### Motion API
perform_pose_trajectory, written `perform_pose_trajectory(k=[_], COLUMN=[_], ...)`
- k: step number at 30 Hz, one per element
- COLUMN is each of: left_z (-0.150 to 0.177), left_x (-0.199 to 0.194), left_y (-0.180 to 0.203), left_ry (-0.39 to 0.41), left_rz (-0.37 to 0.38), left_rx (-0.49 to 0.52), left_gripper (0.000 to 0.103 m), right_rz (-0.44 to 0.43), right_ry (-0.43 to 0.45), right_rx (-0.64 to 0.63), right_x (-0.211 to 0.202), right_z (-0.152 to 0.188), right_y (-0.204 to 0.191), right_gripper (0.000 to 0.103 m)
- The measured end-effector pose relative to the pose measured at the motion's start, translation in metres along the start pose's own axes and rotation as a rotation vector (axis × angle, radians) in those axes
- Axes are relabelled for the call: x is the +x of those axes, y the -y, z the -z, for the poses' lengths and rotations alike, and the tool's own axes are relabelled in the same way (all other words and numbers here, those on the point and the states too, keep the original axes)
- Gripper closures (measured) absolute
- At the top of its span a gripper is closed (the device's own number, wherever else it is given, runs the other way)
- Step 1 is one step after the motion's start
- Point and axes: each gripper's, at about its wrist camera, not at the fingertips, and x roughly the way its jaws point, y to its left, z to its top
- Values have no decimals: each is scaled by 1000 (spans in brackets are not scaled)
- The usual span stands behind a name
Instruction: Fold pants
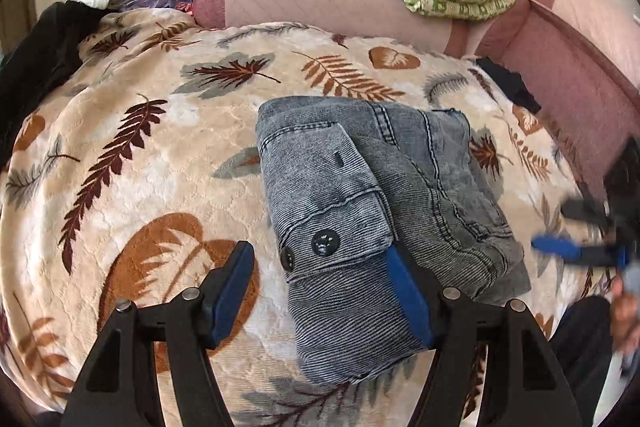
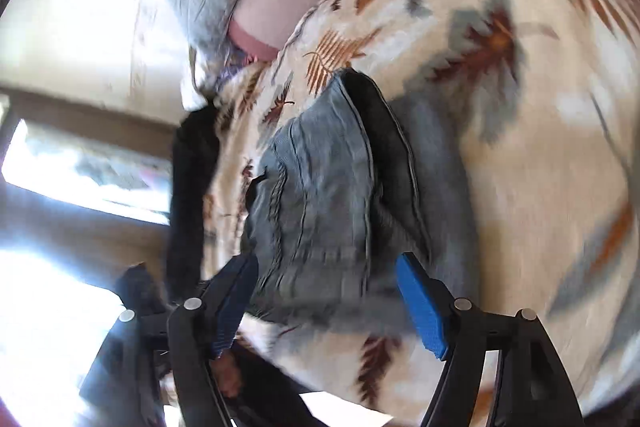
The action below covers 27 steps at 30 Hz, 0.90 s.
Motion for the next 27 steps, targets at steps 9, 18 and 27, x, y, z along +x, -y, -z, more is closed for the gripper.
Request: perform_pose_trajectory(k=[9,18,27], left_z=[3,3,-6], left_x=[9,12,-63], left_y=[25,28,-28], left_ry=[-11,-20,187], left_rz=[-78,-85,-39], left_rx=[57,66,-123], left_gripper=[33,27,27], right_rz=[17,90,74], right_ry=[-23,42,228], right_rx=[108,42,-168], right_x=[35,50,-18], right_z=[1,-3,2], right_y=[14,-1,-77], right_gripper=[28,88,92])
